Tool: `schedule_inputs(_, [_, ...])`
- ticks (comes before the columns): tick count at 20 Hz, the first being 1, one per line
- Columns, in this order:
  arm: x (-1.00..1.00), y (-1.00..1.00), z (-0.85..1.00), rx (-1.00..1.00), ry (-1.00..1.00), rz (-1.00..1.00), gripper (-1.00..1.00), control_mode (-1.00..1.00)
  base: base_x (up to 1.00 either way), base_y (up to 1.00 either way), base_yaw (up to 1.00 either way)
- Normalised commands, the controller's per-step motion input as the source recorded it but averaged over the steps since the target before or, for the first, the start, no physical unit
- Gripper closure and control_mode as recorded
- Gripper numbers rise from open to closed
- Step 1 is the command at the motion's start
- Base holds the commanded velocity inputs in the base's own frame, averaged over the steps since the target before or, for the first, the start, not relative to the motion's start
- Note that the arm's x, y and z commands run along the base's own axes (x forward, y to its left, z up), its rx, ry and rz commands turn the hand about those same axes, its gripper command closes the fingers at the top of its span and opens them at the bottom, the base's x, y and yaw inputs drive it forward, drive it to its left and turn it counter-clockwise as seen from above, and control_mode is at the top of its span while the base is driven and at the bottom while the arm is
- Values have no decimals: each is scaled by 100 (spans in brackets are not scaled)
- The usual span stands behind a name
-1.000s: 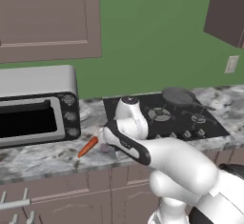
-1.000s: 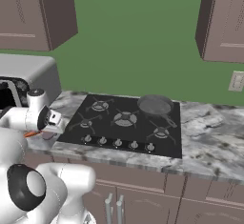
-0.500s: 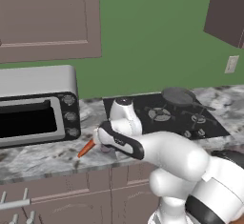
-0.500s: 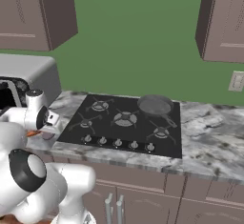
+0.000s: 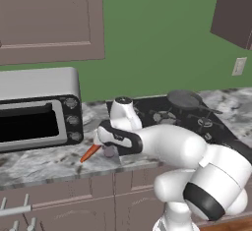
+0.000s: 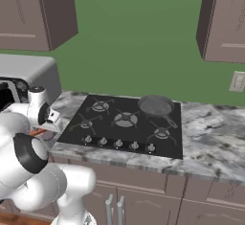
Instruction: Put the carrot and eggplant in the pan. Then turn on the rear right burner and set the heat to medium.
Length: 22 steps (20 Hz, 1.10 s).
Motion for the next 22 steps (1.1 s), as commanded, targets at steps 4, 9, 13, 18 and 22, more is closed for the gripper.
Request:
schedule_inputs(4, [22, 0, -6, 0, 0, 0, -100, -100, 0, 0, 0])
schedule_inputs(9, [23, 0, -10, 0, 0, 0, -100, -100, 0, 0, 0])
schedule_inputs(13, [5, 0, -19, 0, 0, 0, -100, -100, 0, 0, 0])
schedule_inputs(18, [0, 0, -24, 0, 0, 0, -100, -100, 0, 0, 0])
schedule_inputs(22, [0, 0, -17, 0, 0, 0, -100, -100, 0, 0, 0])
